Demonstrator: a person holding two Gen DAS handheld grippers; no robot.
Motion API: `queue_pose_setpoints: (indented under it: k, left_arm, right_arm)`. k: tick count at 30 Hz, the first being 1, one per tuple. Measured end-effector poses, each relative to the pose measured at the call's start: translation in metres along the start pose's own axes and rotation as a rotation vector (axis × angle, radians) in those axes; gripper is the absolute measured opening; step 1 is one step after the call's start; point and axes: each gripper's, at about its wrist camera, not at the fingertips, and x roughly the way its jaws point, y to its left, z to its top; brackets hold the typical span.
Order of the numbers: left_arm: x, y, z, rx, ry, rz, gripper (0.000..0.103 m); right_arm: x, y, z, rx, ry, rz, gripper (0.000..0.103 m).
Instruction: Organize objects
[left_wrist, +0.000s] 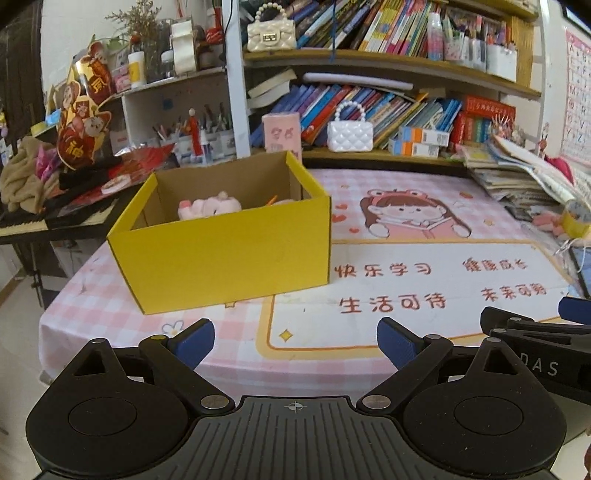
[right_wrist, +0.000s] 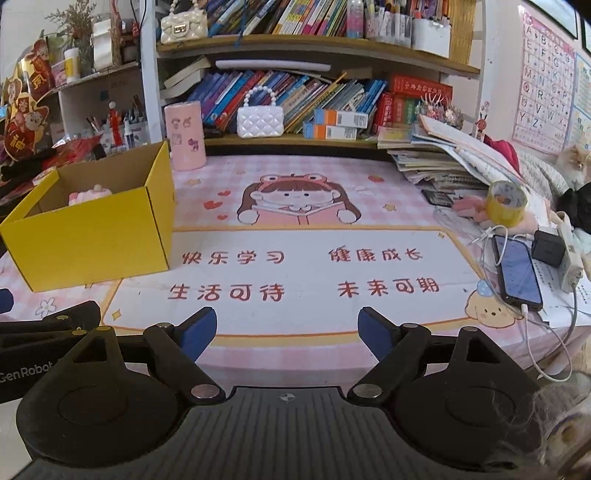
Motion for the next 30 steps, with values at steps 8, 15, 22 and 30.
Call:
queue_pose_setpoints:
  k: [8,15,22,30]
  left_arm:
    - [0.007,0.001,-0.001,-0.009,0.024,0.001,0.097]
    - [0.008,-0.002,-0.001,-0.012,0.035,-0.001,0.097]
    - [0.009,-0.008,0.000,0.000,0.047,0.023,0.097]
    - [0.009,-0.011,0.001,-0.008,0.051,0.014,0.097]
  right_arm:
    - [0.002,-0.003,0.000,0.012,0.005,-0.013,0.085]
    - [0.002,-0.003,0.000,0.005,0.009,-0.017,0.087]
    - [0.003,-0.002,-0.002,-0.002,0.019,-0.047,0.087]
    - [0.005,-0.005,-0.004,0.012,0.036,-0.059,0.088]
